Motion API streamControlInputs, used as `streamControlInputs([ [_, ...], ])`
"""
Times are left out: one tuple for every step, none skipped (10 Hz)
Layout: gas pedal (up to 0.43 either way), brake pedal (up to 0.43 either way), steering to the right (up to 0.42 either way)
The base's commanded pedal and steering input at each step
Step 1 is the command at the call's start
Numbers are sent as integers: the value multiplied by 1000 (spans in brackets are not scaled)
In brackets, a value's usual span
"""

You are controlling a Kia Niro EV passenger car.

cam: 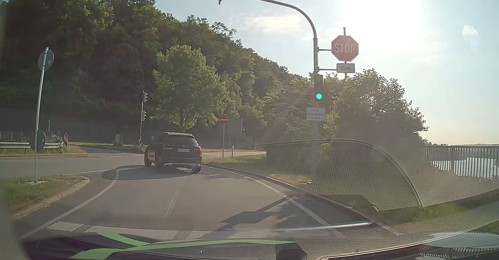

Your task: Follow the waypoints while adhering to traffic rules and regulations

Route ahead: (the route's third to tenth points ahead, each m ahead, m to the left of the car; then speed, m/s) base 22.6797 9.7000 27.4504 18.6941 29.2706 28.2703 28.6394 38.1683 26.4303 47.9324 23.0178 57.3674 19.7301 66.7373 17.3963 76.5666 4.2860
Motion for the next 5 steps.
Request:
streamControlInputs([
  [398, 0, -110],
  [398, 0, -119],
  [398, 0, -130],
  [378, 0, -134],
  [350, 0, -136],
])
